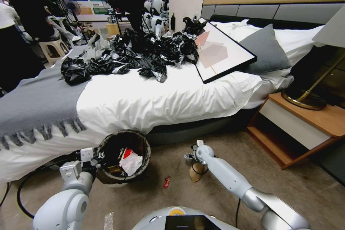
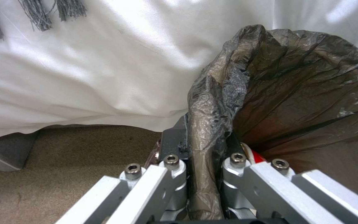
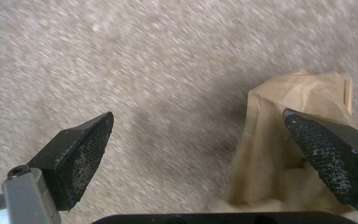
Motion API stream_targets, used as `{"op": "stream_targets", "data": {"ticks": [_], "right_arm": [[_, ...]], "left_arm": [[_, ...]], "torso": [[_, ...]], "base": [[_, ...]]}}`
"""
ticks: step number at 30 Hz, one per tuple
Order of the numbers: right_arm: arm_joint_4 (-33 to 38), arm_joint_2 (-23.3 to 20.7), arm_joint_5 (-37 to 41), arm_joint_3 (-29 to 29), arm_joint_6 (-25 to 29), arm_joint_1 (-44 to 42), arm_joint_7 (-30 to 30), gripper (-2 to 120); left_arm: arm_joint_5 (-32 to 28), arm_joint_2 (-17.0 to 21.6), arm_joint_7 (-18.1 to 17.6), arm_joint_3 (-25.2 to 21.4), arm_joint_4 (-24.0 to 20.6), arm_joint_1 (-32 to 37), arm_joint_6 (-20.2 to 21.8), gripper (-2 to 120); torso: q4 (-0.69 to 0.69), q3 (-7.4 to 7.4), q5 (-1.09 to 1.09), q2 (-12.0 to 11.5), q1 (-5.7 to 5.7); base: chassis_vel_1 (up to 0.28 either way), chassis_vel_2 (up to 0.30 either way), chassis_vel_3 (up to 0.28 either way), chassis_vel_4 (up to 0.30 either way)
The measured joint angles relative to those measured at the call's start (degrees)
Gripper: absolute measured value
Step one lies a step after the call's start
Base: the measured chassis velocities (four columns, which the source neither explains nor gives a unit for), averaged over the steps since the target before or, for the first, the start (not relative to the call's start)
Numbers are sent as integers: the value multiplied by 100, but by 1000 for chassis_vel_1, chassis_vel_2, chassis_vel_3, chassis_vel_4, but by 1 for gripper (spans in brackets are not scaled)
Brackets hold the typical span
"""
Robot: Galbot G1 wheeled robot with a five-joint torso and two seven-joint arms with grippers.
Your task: Pick up the trash bin, then pick up the garbage from the floor and place it into the trash bin.
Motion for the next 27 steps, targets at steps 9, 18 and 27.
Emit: {"op": "stream_targets", "data": {"ticks": [9, 18, 27], "right_arm": [[-189, 160, -231, 58, 0, -120, -30, 100], [-155, 57, -272, 64, 0, -60, -87, 100], [-18, 24, -212, -5, -1, -38, -33, 100]], "left_arm": [[23, 19, 2, 23, 97, -69, 0, 4], [48, 11, 5, 35, 133, -107, 0, 4], [82, -2, 13, 44, 161, -116, 0, 4]], "torso": [[2, 0, 1, 0, 0], [0, 0, 1, 0, 0], [1, 0, 1, 0, 0]], "base": [[0, 0, 0, 0], [0, 0, 0, 0], [0, 0, 0, 0]]}}
